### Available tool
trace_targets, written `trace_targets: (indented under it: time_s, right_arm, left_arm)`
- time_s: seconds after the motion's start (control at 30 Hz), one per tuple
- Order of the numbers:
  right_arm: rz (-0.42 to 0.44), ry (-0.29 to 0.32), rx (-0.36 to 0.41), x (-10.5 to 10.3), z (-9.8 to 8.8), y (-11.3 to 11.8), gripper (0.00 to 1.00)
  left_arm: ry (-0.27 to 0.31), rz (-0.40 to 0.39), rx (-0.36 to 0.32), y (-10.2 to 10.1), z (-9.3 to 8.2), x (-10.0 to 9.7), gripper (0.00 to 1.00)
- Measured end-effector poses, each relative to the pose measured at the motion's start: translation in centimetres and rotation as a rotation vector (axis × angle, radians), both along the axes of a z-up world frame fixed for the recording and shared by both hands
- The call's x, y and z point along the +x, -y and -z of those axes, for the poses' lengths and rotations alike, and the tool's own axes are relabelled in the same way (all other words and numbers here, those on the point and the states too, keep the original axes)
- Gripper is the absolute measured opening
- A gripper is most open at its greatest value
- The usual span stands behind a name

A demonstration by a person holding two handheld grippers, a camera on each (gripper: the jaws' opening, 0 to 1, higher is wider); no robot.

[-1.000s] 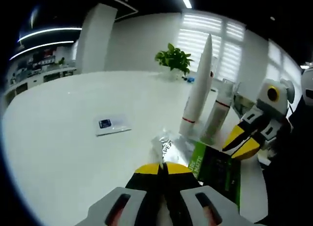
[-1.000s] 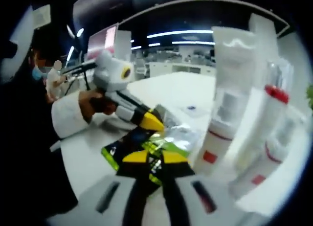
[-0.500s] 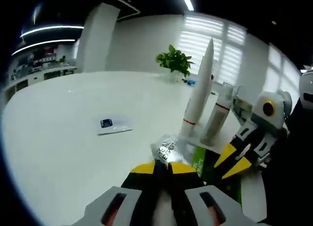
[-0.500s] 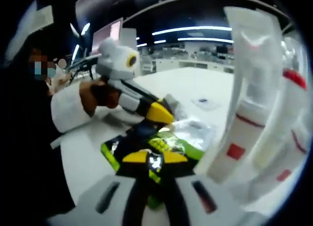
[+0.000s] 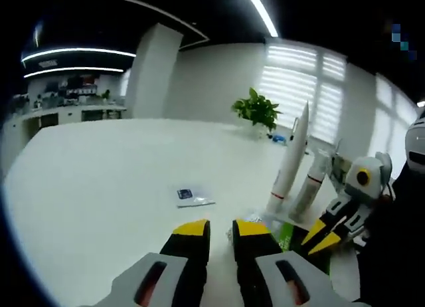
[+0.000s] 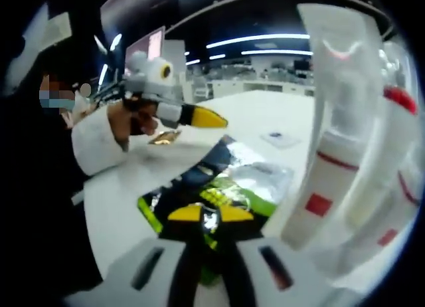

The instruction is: Arrange the skincare products in the storage area until every visible bottle or jar stands upright without overlapping.

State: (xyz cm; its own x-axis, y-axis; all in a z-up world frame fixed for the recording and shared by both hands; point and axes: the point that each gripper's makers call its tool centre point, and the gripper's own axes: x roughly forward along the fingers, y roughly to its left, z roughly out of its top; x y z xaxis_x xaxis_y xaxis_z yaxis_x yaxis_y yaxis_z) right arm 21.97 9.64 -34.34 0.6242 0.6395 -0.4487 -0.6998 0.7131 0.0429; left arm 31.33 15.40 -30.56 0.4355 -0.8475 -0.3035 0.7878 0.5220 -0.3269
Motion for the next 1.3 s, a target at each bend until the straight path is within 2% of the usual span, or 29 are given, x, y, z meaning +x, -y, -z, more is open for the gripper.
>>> trace_targets:
  time_s: [0.1,0.17,0.27,0.3,0.4,0.53,0.6,0.73,0.9,1.07,1.13,1.2,1.3]
  right_arm:
    - [0.002,-0.005,0.008,0.0,0.0,0.0,0.06]
    - [0.004,-0.007,0.009,0.1,0.0,0.0,0.06]
    - [0.010,-0.016,0.009,0.1,0.0,0.1,0.05]
    - [0.010,-0.017,0.007,0.1,0.0,0.1,0.05]
    - [0.003,-0.014,0.002,0.1,0.1,0.1,0.05]
    - [0.001,-0.010,0.002,0.1,0.1,0.1,0.05]
    - [0.005,-0.011,0.007,0.1,0.1,0.2,0.04]
    - [0.006,-0.011,0.011,0.1,0.1,0.2,0.04]
    - [-0.002,-0.001,0.005,-0.1,0.0,0.2,0.04]
    - [-0.012,0.013,-0.002,-0.5,0.0,0.2,0.04]
    - [-0.012,0.013,-0.004,-0.7,0.0,0.3,0.04]
    - [-0.017,0.016,-0.014,-1.0,0.0,0.4,0.03]
    - [-0.020,0.016,-0.016,-1.4,0.0,0.7,0.02]
  left_arm:
    - [0.015,0.100,0.028,2.1,0.3,-1.9,0.09]
    - [0.042,0.166,0.092,3.3,1.1,-3.0,0.08]
    - [0.094,0.206,0.207,4.0,2.6,-3.5,0.08]
    - [0.097,0.231,0.222,4.2,2.9,-3.8,0.08]
    - [0.108,0.258,0.238,4.7,3.2,-4.4,0.08]
    - [0.090,0.285,0.232,5.1,3.6,-4.9,0.08]
    - [0.090,0.282,0.256,4.9,4.1,-4.7,0.08]
    - [0.068,0.248,0.248,4.1,4.2,-4.0,0.08]
    - [0.098,0.220,0.285,3.2,4.4,-3.2,0.06]
    - [0.073,0.151,0.290,2.1,4.7,-1.9,0.03]
    - [0.082,0.144,0.296,1.8,4.7,-1.7,0.02]
    - [0.120,0.129,0.323,1.4,4.7,-1.2,0.01]
    - [0.112,0.127,0.317,1.3,4.8,-1.2,0.01]
